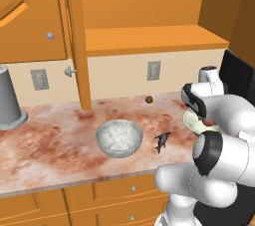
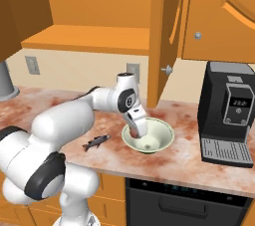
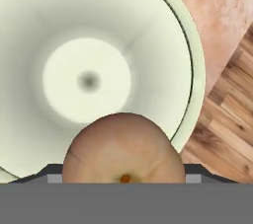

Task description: Pick both bowls and place them on the counter. Then place the peach in one bowl and place the fish in the other bowl.

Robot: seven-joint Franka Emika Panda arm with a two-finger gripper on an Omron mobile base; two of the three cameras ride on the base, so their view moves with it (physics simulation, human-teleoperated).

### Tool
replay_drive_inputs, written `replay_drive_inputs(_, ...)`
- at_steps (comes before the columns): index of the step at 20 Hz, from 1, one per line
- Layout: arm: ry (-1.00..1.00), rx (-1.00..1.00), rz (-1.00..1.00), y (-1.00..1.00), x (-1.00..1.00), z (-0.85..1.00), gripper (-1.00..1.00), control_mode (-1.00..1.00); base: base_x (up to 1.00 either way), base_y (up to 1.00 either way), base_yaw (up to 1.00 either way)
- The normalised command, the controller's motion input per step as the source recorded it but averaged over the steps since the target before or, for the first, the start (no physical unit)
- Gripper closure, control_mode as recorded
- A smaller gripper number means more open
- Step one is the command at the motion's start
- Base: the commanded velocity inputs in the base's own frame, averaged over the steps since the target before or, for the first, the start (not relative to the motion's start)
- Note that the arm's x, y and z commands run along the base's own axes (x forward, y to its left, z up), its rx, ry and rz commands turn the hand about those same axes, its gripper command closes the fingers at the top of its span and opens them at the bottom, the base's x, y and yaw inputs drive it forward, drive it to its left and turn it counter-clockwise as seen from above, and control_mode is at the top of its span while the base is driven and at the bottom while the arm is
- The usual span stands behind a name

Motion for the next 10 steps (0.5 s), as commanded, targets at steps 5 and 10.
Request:
replay_drive_inputs(5, 0.00, 0.04, 0.00, -0.14, 0.23, -0.25, 1.00, -1.00, 0.00, 0.00, 0.00)
replay_drive_inputs(10, 0.00, 0.04, 0.00, -0.14, 0.10, -0.24, 1.00, -1.00, 0.00, 0.00, 0.00)
